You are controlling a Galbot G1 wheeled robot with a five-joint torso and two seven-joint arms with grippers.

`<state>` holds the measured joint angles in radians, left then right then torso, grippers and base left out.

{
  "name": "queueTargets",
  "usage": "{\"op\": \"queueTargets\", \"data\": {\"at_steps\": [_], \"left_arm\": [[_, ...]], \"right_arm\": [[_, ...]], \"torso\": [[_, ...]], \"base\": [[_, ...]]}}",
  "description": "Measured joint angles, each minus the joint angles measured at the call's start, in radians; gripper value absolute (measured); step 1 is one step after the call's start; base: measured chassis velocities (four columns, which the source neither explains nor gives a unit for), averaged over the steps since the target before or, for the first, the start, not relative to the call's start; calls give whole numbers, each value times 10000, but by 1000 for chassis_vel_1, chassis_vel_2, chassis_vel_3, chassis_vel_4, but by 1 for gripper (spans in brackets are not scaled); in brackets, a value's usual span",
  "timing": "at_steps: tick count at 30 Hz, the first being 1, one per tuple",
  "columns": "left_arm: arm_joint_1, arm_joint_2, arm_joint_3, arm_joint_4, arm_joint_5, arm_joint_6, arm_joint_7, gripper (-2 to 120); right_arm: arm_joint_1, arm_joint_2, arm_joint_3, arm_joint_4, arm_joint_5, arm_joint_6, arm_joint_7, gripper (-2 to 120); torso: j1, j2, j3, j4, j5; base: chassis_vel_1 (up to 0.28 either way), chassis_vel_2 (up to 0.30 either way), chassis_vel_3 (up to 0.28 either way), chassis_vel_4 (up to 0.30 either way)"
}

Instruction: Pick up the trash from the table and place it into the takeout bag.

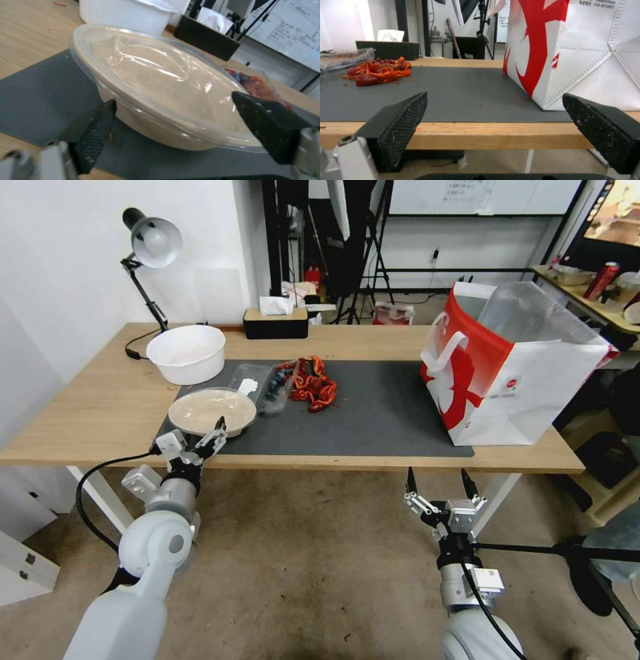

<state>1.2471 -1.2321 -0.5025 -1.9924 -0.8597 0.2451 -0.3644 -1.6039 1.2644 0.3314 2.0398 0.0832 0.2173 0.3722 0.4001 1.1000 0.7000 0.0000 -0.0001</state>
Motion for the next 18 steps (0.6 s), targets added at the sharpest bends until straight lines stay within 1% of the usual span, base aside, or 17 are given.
{"op": "queueTargets", "data": {"at_steps": [1,2,3,4,7,9,10,11,12,15,16,18], "left_arm": [[-21,19,1,6,-7,60,-50,82],[-47,57,2,8,-23,190,-154,75],[-58,84,2,8,-47,277,-233,72],[-58,84,2,8,-47,277,-233,72],[-119,159,-7,-26,-222,615,-554,55],[-123,161,-12,-30,-237,636,-574,54],[-133,168,-34,-41,-269,690,-616,47],[-133,190,-66,-41,-274,712,-621,41],[-133,190,-66,-41,-274,712,-621,41],[-100,227,-95,-40,-274,635,-478,28],[-100,227,-95,-40,-274,635,-478,28],[-84,250,-129,-24,-234,407,-194,20]], "right_arm": [[-4,9,-1,0,-9,0,5,100],[-14,33,-4,0,-22,0,13,100],[-23,46,-5,0,-34,2,17,100],[-23,46,-5,0,-34,2,17,100],[-49,102,-6,-6,-80,19,30,100],[-51,105,-6,-6,-83,20,32,100],[-58,121,-6,-15,-93,26,41,100],[-62,138,-6,-24,-104,37,57,100],[-62,138,-6,-24,-104,37,57,100],[-63,161,-6,-39,-111,46,75,100],[-63,161,-6,-39,-111,46,75,100],[-63,166,-5,-46,-112,47,79,100]], "torso": [[0,0,1,0,0],[0,0,0,0,1],[0,0,1,0,1],[0,0,1,0,1],[0,0,0,0,1],[0,0,0,0,0],[0,0,0,0,0],[0,0,0,0,0],[0,0,0,0,0],[0,0,0,1,-1],[0,0,0,1,-1],[0,0,0,0,1]], "base": [[0,0,0,0],[0,0,0,0],[0,0,0,0],[0,0,0,0],[0,0,0,0],[0,0,0,0],[0,0,0,0],[0,0,0,0],[0,0,0,0],[0,0,0,0],[0,0,0,0],[0,0,0,0]]}}
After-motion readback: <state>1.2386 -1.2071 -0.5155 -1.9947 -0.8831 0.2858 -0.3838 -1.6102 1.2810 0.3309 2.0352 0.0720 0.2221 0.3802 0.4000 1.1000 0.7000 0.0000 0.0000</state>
